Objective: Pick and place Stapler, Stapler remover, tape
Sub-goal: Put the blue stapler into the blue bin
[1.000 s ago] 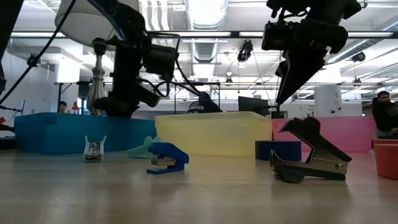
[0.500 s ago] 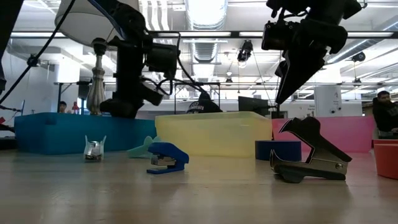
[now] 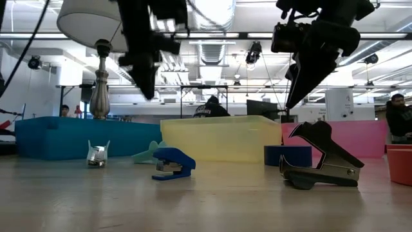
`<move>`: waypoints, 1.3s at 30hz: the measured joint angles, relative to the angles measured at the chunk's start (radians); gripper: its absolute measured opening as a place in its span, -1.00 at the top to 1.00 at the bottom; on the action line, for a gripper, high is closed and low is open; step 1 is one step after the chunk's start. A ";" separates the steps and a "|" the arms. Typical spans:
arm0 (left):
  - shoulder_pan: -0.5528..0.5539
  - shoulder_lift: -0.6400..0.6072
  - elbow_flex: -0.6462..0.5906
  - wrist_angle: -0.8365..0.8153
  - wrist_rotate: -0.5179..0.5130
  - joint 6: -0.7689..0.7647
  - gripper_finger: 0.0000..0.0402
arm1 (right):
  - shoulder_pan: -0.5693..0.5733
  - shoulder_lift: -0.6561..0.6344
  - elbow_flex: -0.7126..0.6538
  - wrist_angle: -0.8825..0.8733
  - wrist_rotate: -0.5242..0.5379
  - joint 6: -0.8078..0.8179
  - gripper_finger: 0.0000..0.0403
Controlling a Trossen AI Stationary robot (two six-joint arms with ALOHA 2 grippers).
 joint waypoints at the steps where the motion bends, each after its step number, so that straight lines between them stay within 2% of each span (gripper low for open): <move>1: -0.020 -0.010 0.002 0.020 0.022 -0.059 0.23 | 0.000 0.000 0.000 0.000 0.000 -0.001 0.21; 7: -0.171 -0.023 -0.005 0.178 0.152 -0.367 0.25 | 0.000 0.000 -0.002 0.002 -0.001 -0.019 0.21; 12: -0.325 0.026 -0.005 0.348 0.165 -0.476 0.28 | 0.000 0.000 -0.003 0.002 -0.001 -0.040 0.21; 15: -0.403 0.063 -0.006 0.445 0.165 -0.595 0.30 | 0.000 0.000 -0.004 0.003 0.000 -0.052 0.21; 22: -0.515 0.191 -0.002 0.569 0.163 -0.876 0.31 | 0.000 0.000 -0.015 0.004 0.006 -0.056 0.21; 31: -0.561 0.337 0.007 0.579 0.156 -1.006 0.31 | 0.000 0.001 -0.067 0.006 0.007 -0.056 0.21; 34: -0.568 0.365 0.007 0.583 0.145 -1.006 0.31 | 0.000 0.001 -0.078 0.005 0.006 -0.055 0.21; 39: -0.573 0.373 0.009 0.573 0.071 -0.995 0.31 | 0.000 0.001 -0.079 0.007 0.007 -0.056 0.21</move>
